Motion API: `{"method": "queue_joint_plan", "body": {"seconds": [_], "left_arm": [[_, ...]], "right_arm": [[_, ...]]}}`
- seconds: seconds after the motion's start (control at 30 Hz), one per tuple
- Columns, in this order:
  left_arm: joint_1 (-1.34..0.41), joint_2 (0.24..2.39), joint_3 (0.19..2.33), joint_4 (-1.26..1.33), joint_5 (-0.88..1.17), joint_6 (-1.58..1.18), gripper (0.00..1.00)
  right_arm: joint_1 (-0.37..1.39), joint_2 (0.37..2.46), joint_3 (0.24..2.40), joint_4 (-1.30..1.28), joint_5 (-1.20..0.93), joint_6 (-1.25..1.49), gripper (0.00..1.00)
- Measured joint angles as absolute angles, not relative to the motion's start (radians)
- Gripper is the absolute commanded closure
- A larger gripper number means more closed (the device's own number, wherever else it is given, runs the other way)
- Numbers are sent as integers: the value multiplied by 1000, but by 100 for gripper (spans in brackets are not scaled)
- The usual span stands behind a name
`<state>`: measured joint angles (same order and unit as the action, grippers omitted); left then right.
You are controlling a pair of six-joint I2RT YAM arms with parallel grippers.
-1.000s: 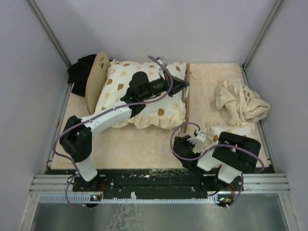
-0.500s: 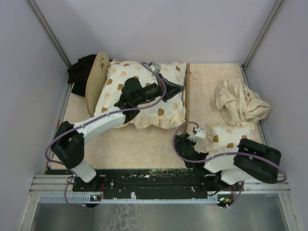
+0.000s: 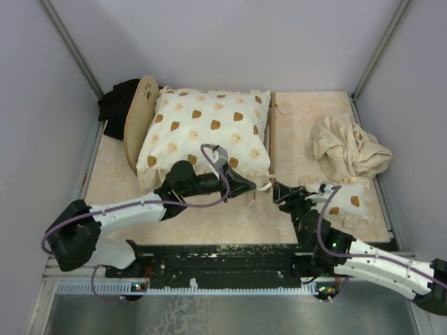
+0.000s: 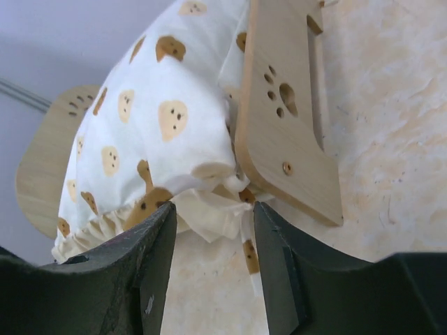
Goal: Set up the pet bed
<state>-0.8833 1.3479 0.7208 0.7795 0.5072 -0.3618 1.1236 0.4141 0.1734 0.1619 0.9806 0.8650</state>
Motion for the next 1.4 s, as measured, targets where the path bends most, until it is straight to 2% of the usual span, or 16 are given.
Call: {"method": "queue_joint_plan", "body": {"seconds": [0.07, 0.2, 0.3, 0.4, 0.53, 0.67, 0.93, 1.13, 1.4], "left_arm": [[-932, 1349, 659, 776, 505, -336, 92], [-1000, 1383, 573, 763, 492, -300, 74], [-1007, 1414, 545, 741, 471, -282, 63], [-1006, 1417, 542, 710, 426, -258, 56], [-1005, 1417, 544, 673, 363, -219, 53], [-1005, 1418, 557, 641, 274, -188, 52], [-985, 1451, 578, 638, 94, -175, 50], [-949, 1487, 579, 639, 77, -175, 51], [-942, 1537, 593, 670, 103, -176, 50]], "right_arm": [[1124, 332, 187, 98, 993, 836, 51], [1123, 303, 274, -46, 996, 801, 49], [1124, 369, 359, -112, 983, 775, 47], [1124, 491, 446, -162, 965, 758, 43], [1100, 650, 497, -194, 911, 743, 46], [958, 768, 489, -182, 748, 722, 49], [859, 868, 346, -38, 566, 695, 53], [756, 925, 288, 66, 510, 668, 60], [711, 944, 246, 146, 487, 637, 63]]}}
